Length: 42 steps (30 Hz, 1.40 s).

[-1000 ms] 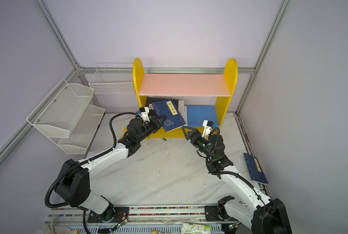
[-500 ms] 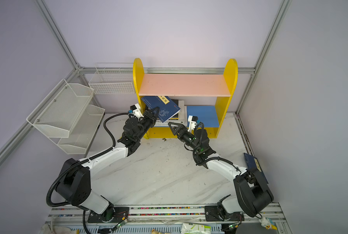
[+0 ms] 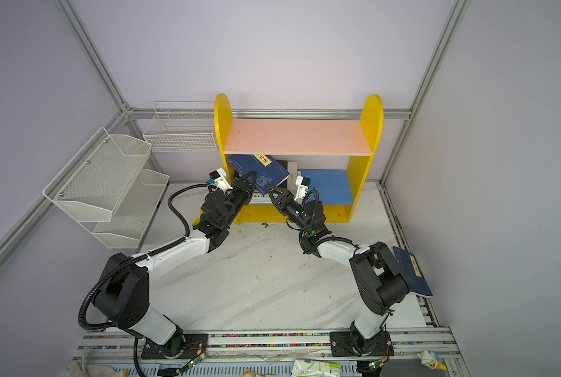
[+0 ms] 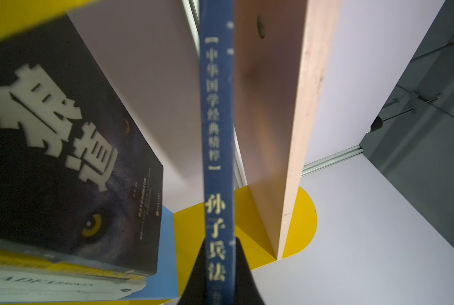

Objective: Stacking books/files
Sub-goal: Place the book at the bookshelf.

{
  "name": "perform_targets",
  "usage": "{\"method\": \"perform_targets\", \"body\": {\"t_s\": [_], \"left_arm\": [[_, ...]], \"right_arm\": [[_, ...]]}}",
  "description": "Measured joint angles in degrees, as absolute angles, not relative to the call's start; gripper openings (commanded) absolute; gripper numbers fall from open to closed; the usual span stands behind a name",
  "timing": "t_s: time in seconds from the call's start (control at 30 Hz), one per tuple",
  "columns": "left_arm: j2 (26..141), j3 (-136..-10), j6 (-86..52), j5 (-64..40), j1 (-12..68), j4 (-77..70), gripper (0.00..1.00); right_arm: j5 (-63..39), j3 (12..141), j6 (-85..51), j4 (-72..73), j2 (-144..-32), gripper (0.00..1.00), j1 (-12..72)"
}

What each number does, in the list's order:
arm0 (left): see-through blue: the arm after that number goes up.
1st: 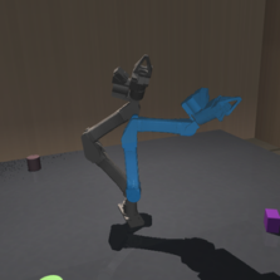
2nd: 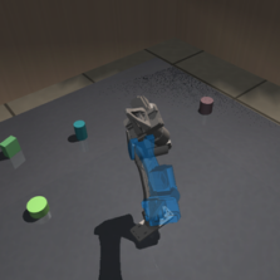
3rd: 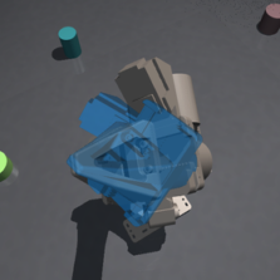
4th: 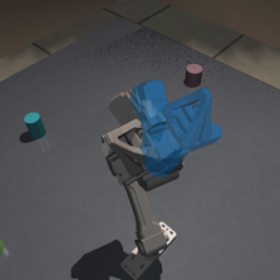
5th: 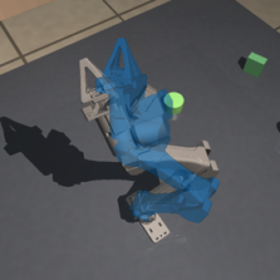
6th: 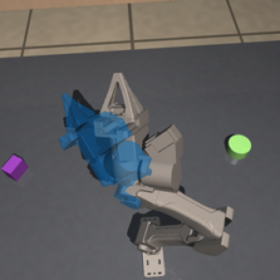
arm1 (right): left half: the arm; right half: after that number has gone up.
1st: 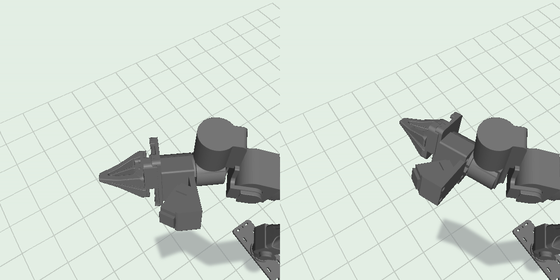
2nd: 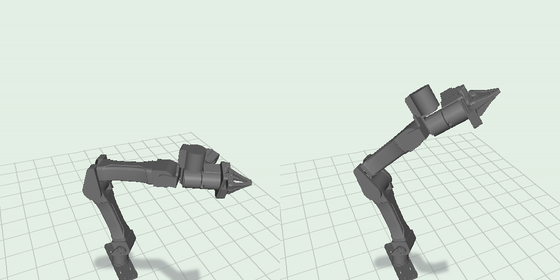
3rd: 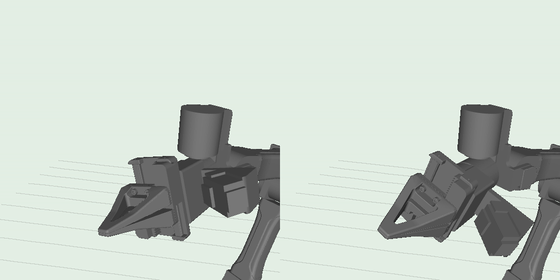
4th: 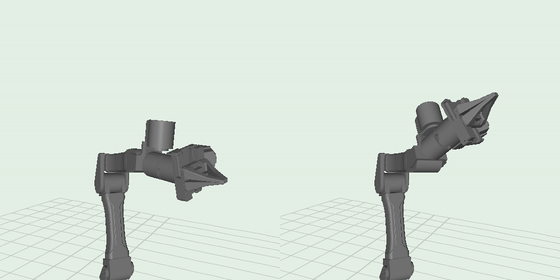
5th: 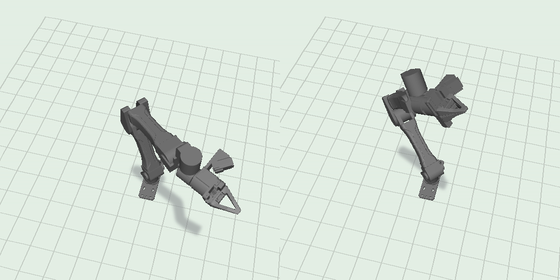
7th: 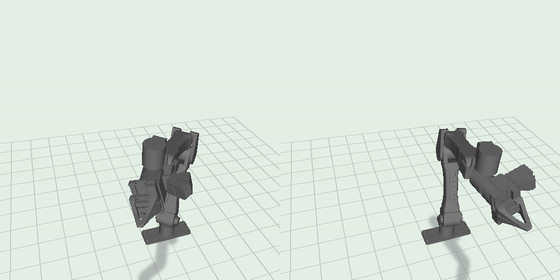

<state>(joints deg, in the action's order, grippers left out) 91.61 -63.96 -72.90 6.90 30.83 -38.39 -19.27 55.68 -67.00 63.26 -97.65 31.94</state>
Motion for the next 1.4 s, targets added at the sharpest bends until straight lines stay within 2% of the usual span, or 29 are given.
{"method": "perform_targets", "body": {"t_s": [0.1,0.13,0.2,0.3,0.43,0.53,0.6,0.83,1.13,1.27,1.4], "left_arm": [[92.09,-63.96,-72.93,7.22,30.92,-38.37,0.04],[92.16,-63.96,-72.93,7.33,30.94,-38.41,0.06],[92.16,-63.96,-72.95,7.38,30.94,-38.46,0.11],[92.16,-63.96,-73.08,7.40,30.96,-38.63,0.33],[92.01,-63.96,-72.75,5.98,30.46,-39.33,0.55],[91.00,-63.90,-72.31,3.55,29.10,-37.93,0.64],[90.15,-63.90,-71.88,1.69,27.70,-36.62,0.66],[87.90,-63.88,-70.87,-4.36,23.59,-35.90,0.65],[88.88,-63.88,-70.91,-10.17,23.51,-36.49,0.61],[90.11,-63.88,-71.22,-11.14,23.51,-37.63,0.46],[91.68,-63.88,-72.12,-11.68,23.51,-39.55,0.24]], "right_arm": [[-19.35,56.66,-68.27,64.99,-98.87,0.29,32.12],[-19.40,56.80,-68.53,65.45,-99.02,0.24,32.16],[-19.38,56.80,-69.10,66.26,-99.02,0.19,32.21],[-20.03,56.80,-69.87,66.76,-99.02,0.16,32.08],[-23.53,56.80,-71.00,66.41,-99.02,0.15,30.09],[-28.38,56.77,-71.90,64.69,-98.70,0.15,26.76],[-31.83,56.80,-72.20,63.09,-97.89,0.16,24.32],[-44.60,60.38,-73.38,58.22,-95.85,0.16,17.50],[-53.95,62.43,-76.90,57.34,-95.90,0.18,14.96],[-55.66,63.00,-78.02,57.34,-96.18,0.18,14.66],[-56.71,63.68,-79.02,57.43,-97.49,0.18,14.61]]}}
